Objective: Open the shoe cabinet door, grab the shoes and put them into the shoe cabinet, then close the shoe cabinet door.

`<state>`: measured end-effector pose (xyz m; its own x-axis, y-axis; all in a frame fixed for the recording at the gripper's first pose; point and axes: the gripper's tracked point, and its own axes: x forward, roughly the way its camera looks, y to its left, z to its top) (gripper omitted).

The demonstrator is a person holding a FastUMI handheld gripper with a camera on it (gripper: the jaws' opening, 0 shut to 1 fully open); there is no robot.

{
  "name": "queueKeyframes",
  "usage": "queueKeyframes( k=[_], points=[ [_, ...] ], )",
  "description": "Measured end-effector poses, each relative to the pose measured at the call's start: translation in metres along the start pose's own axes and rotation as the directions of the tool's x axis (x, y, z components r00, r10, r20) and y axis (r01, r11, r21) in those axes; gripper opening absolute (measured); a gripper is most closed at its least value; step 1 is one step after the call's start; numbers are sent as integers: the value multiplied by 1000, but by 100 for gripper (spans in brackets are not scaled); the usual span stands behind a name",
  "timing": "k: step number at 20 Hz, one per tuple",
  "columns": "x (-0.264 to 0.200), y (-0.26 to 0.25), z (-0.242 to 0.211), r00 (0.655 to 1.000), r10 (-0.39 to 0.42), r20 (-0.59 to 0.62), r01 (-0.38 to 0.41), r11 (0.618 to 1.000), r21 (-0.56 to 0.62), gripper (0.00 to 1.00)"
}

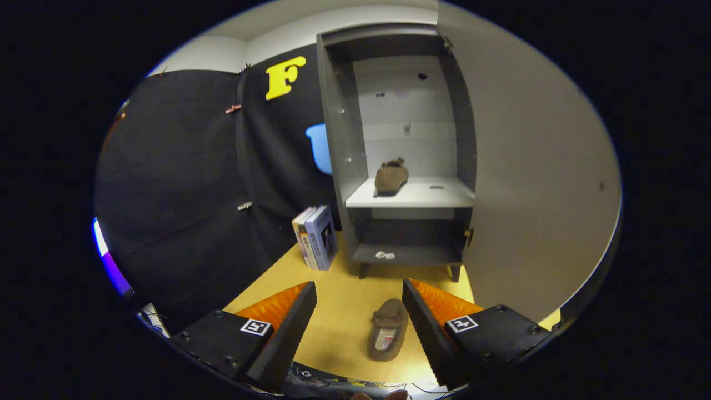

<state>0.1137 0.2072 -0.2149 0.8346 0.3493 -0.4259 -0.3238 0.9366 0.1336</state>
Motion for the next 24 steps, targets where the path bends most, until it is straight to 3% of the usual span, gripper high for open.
queueKeyframes(
  k=[6, 10, 15, 17, 20, 23, 24],
  points=[
    [85, -13, -131, 967, -49, -250, 70, 995, 76, 99],
    [137, -32, -197, 941, -96, -325, 131, 987, 88, 99],
    [202, -53, -238, 930, -160, -330, 197, 977, 81, 97],
    [224, -62, -235, 936, -210, -281, 236, 970, 62, 77],
    [250, -77, -229, 935, -279, -220, 295, 954, 44, 59],
    [258, -87, -220, 934, -307, -182, 327, 940, 92, 12],
    [257, -88, -217, 935, -308, -174, 328, 939, 98, 12]
  ],
)
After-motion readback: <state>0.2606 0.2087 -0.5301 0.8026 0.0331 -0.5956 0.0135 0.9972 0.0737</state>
